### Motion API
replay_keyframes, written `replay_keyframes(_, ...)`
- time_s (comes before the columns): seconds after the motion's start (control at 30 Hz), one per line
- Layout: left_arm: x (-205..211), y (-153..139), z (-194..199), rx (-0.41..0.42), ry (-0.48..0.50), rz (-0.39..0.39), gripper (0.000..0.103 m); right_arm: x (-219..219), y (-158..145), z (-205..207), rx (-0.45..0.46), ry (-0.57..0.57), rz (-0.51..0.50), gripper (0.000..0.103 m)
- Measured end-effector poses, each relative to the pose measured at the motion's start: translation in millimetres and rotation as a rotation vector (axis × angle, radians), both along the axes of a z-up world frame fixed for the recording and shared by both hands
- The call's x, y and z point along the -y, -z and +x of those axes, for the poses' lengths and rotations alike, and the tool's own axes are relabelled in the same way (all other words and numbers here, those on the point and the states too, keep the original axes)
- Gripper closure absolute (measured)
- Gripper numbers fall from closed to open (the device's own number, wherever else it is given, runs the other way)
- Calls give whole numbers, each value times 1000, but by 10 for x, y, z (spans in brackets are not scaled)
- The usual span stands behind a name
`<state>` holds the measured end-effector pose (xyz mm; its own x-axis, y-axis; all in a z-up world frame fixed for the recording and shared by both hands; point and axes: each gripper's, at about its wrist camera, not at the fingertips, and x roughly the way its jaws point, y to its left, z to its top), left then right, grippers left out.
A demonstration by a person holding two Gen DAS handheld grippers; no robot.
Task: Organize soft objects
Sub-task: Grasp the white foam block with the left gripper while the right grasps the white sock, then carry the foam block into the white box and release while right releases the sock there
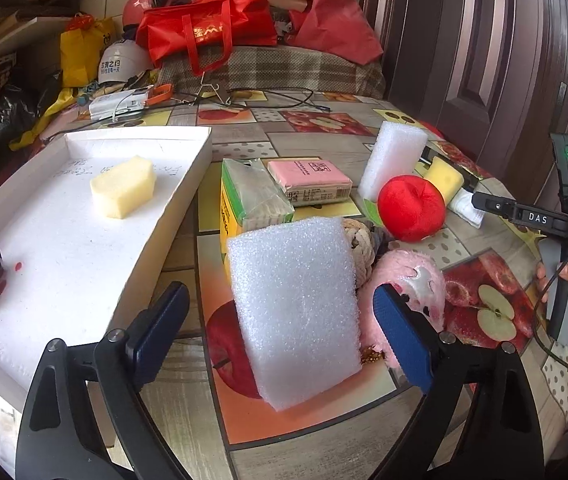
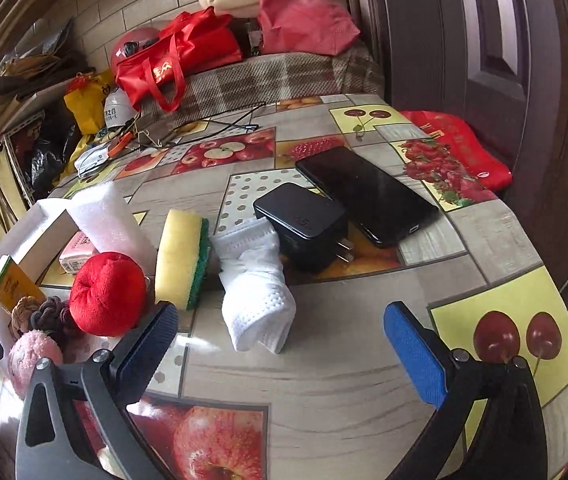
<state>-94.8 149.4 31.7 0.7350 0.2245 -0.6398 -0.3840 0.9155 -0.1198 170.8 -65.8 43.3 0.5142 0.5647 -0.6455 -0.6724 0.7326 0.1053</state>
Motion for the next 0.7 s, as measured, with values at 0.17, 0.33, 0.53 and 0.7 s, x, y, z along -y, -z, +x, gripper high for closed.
replay_keyframes(0.17, -103, 73, 49, -23, 28, -83, 50, -315, 135, 98, -30, -44, -135, 43)
replay_keyframes(0.33, -71, 1, -71, 46, 27, -66, 55, -232, 57, 17, 5, -67, -90, 66)
replay_keyframes(0.53, 219, -235, -334, 183, 5, 143, 55, 181, -299, -436, 292, -9, 131, 67)
replay_keyframes(0.7, 44, -248, -398, 197, -70, 114, 55, 359, -358, -790, 348, -49, 220, 66)
